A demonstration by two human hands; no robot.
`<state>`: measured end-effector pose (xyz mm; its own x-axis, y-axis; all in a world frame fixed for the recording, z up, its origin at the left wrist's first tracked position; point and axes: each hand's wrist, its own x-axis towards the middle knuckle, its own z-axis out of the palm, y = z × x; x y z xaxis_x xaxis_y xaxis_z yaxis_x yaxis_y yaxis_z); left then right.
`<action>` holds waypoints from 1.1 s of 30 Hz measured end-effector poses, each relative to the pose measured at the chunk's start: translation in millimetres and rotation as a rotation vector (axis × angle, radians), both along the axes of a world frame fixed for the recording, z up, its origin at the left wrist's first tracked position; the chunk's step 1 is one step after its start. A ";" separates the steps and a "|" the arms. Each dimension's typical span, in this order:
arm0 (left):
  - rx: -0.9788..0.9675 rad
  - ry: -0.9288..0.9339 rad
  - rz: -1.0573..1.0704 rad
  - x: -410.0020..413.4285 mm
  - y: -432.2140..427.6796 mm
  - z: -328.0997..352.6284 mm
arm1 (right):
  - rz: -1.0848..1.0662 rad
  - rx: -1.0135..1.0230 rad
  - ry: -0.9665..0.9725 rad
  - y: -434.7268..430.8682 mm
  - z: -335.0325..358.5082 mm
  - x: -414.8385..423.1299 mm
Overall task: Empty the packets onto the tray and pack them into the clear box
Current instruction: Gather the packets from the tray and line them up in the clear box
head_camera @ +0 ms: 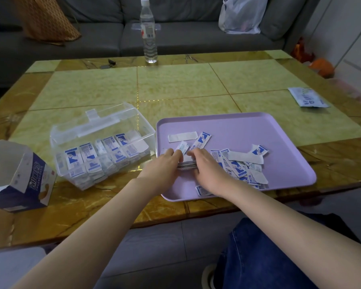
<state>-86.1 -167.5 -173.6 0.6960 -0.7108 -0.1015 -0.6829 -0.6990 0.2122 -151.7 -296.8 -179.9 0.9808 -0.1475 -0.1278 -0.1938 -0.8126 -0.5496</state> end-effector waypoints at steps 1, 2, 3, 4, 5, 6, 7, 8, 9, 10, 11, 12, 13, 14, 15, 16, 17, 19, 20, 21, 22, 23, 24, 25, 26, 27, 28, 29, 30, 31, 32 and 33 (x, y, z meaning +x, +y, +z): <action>0.035 -0.028 -0.007 -0.8 -1.7 -1.7 | 0.001 0.026 -0.007 2.2 -1.4 0.5; 0.068 -0.061 -0.017 -1.2 -3.0 -3.0 | 0.006 0.050 -0.019 3.9 -2.2 1.4; 0.090 -0.087 -0.026 -1.7 -4.0 -3.9 | 0.013 0.062 -0.030 4.8 -3.0 2.1; 0.098 -0.099 -0.030 -1.9 -4.7 -4.6 | 0.023 0.064 -0.040 5.3 -3.9 3.0; 0.091 -0.093 -0.025 -1.9 -5.2 -4.8 | 0.024 0.053 -0.049 4.6 -4.5 3.7; 0.071 -0.074 -0.011 -2.0 -5.2 -4.3 | 0.016 0.035 -0.058 3.2 -5.0 4.4; 0.042 -0.050 0.011 -2.3 -5.0 -3.2 | 0.000 0.016 -0.071 1.7 -4.8 4.9; 0.013 -0.033 0.029 -2.4 -4.6 -2.1 | -0.023 0.001 -0.088 -0.3 -4.8 5.5; -0.011 -0.029 0.041 -2.9 -4.0 -0.9 | -0.048 -0.011 -0.103 -2.6 -4.4 5.8; -0.027 -0.039 0.048 -3.8 -3.1 0.0 | -0.071 -0.021 -0.116 -4.7 -3.8 5.7; -0.036 -0.059 0.055 -5.3 -1.8 0.5 | -0.087 -0.029 -0.121 -6.4 -4.0 5.7; -0.034 -0.087 0.062 -6.9 -0.1 0.1 | -0.096 -0.030 -0.123 -7.8 -4.5 5.3; -0.015 -0.122 0.062 -8.6 1.1 -1.0 | -0.090 -0.027 -0.118 -8.3 -5.5 4.5; 0.022 -0.159 0.052 -10.1 1.8 -3.2 | -0.067 -0.025 -0.105 -7.8 -7.5 3.5; 0.068 -0.183 0.042 -11.7 2.3 -5.8 | -0.026 -0.028 -0.089 -6.6 -9.6 2.1; 0.108 -0.191 0.037 -13.0 2.2 -8.3 | 0.018 -0.037 -0.073 -5.2 -12.5 0.9; 0.137 -0.188 0.037 -14.2 1.8 -9.5 | 0.050 -0.048 -0.067 -3.7 -14.8 0.0; 0.160 -0.187 0.042 -16.5 0.6 -10.1 | 0.066 -0.061 -0.081 -2.7 -16.9 -0.6; 0.166 -0.197 0.042 -17.1 0.6 -10.5 | 0.064 -0.061 -0.095 -2.6 -17.2 -0.4; 0.169 -0.208 0.041 -17.3 0.9 -11.3 | 0.065 -0.063 -0.104 -2.8 -17.1 -0.4; 0.169 -0.219 0.039 -17.2 1.4 -11.6 | 0.066 -0.069 -0.113 -2.9 -16.7 -0.3; 0.175 -0.228 0.035 -17.2 1.8 -11.2 | 0.061 -0.075 -0.127 -3.2 -16.2 -0.3; 0.183 -0.236 0.030 -17.3 2.1 -10.3 | 0.049 -0.083 -0.147 -3.8 -14.6 -0.3; 0.188 -0.238 0.025 -17.5 2.1 -9.0 | 0.031 -0.096 -0.167 -4.7 -12.3 -0.6; 0.185 -0.230 0.026 -17.6 2.3 -7.3 | 0.018 -0.118 -0.185 -5.2 -8.8 -0.9; 0.172 -0.222 0.030 -18.3 2.4 -4.8 | 0.012 -0.142 -0.202 -5.9 -5.4 -1.7; 0.150 -0.224 0.032 -18.2 3.2 -2.4 | 0.013 -0.163 -0.217 -6.1 -2.1 -2.2; 0.121 -0.232 0.028 -17.9 4.5 0.6 | 0.015 -0.176 -0.231 -5.4 1.7 -3.3; 0.085 -0.238 0.022 -17.3 6.3 3.6 | 0.017 -0.180 -0.241 -3.6 5.3 -5.0; 0.048 -0.234 0.014 -15.7 8.9 7.3 | 0.019 -0.179 -0.251 -1.2 8.6 -7.0; 0.010 -0.217 0.016 -14.1 12.1 12.3 | 0.025 -0.178 -0.257 1.7 11.8 -9.1; -0.027 -0.196 0.026 -12.3 16.0 18.4 | 0.035 -0.177 -0.258 4.6 14.7 -11.4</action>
<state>-98.4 -151.5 -155.2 0.7187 -0.6930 0.0567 -0.6948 -0.7128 0.0955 -163.1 -292.2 -165.1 0.9824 -0.1108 0.1503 -0.0367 -0.9037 -0.4265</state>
